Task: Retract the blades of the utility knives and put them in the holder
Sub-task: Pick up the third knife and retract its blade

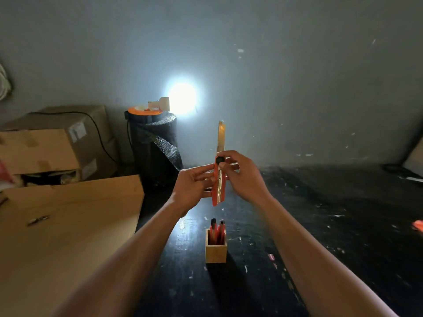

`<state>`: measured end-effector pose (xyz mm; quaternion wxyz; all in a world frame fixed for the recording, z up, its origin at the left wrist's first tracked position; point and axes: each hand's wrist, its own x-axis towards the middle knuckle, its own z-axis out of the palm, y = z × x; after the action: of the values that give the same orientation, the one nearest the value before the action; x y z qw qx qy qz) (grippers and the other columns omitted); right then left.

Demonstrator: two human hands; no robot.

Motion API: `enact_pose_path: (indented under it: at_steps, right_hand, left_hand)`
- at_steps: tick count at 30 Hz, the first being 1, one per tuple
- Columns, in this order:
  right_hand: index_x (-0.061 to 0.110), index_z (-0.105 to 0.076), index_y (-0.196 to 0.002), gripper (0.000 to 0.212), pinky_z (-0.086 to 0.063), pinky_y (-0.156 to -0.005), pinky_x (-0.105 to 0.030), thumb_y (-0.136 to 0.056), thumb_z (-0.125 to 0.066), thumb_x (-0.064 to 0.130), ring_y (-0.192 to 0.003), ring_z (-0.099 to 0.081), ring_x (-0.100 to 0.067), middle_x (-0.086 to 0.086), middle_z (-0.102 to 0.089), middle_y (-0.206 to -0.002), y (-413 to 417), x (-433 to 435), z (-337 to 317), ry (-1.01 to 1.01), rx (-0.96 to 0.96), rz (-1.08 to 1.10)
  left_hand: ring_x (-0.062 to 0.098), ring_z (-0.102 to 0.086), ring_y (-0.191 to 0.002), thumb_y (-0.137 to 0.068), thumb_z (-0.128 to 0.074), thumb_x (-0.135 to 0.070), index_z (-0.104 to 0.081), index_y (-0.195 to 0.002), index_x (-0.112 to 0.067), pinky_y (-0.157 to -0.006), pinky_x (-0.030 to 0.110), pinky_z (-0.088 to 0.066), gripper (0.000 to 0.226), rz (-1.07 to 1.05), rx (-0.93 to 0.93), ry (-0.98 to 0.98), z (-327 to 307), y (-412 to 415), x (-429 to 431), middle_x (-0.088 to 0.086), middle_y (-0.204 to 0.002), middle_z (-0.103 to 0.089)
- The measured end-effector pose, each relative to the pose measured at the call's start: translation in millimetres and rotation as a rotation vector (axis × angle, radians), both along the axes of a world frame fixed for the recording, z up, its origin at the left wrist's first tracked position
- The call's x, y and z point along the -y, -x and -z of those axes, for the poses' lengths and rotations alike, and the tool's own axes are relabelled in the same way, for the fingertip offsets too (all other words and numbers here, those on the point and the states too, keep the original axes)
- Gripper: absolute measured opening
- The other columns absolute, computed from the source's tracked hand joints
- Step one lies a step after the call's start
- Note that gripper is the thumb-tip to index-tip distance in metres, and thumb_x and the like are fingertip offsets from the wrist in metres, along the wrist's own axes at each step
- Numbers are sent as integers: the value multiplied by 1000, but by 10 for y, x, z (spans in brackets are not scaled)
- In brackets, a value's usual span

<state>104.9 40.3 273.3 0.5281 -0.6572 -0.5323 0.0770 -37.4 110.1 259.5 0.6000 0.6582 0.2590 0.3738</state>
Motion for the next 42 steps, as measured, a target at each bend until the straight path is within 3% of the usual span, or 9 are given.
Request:
enact_pose_path:
  at_steps: [3, 7, 12, 18, 23, 28, 32, 36, 42]
  right_hand:
    - [24, -68, -118, 20, -58, -89, -34, -100, -59, 20, -99, -67, -14, 2, -72, -113, -30, 8, 0, 7, -9, 16]
    - [24, -69, -117, 21, -59, -86, -30, -100, -60, 16, -100, -68, -15, 4, -71, -114, -75, 17, 74, 18, -49, -10]
    - [24, -71, -116, 24, -51, -64, -5, -99, -61, 12, -92, -68, -6, 5, -72, -111, -101, 49, 130, 29, -69, -51]
    - [24, -70, -119, 26, -50, -67, -3, -98, -62, 11, -93, -67, -3, 5, -73, -111, -98, 102, 220, 61, -40, -72]
    - [26, -70, -120, 26, -48, -67, -3, -98, -63, 14, -96, -65, -4, 5, -72, -116, -110, 105, 297, 87, 10, -40]
    - [24, -70, -119, 26, -58, -87, -26, -97, -64, 12, -99, -68, -11, 5, -72, -114, -110, 151, 325, 104, 5, -59]
    - [27, -70, -112, 24, -54, -73, -12, -95, -67, 11, -87, -66, 3, 20, -67, -100, -56, 200, 371, 112, 58, -93]
    - [40, -65, -106, 28, -46, -71, -5, -94, -69, 15, -87, -60, 18, 34, -60, -96, -13, 209, 387, 79, 74, -74]
    - [30, -66, -114, 21, -48, -72, -6, -96, -66, 20, -82, -57, 11, 20, -63, -101, 46, 177, 365, 15, 114, 6]
  left_hand:
    - [17, -80, -71, -94, -60, 14, -70, -124, 0, -58, 26, -62, 34, -3, -15, -8, -4, -24, -15, 13, -94, -79]
    - [17, -80, -71, -94, -61, 12, -74, -119, -6, -58, 25, -61, 34, -8, -27, -12, 20, -47, -41, 3, -86, -81]
    - [25, -81, -77, -94, -60, 13, -75, -118, -10, -64, 34, -66, 37, -7, -15, 34, -13, -88, -59, 11, -93, -82]
    - [35, -78, -95, -92, -60, 13, -73, -124, -8, -84, 51, -64, 41, 27, -3, 99, -55, -86, -148, 18, -107, -80]
    - [35, -79, -94, -92, -60, 11, -74, -123, -7, -73, 40, -66, 38, 46, 1, 146, -38, -84, -124, 18, -106, -80]
    - [34, -79, -92, -91, -63, 11, -74, -122, -10, -73, 40, -66, 39, 33, 4, 199, -27, -101, -135, 17, -105, -80]
    - [33, -79, -95, -90, -67, 7, -76, -117, -13, -86, 50, -63, 36, 0, 10, 208, -76, -116, -190, 15, -103, -81]
    - [28, -80, -89, -90, -69, 8, -76, -118, -13, -81, 47, -65, 36, -29, -17, 133, -95, -148, -176, 11, -98, -82]
    - [31, -80, -88, -89, -67, 11, -72, -126, -11, -77, 47, -66, 43, -36, 46, 122, -164, -193, -183, 14, -99, -82]
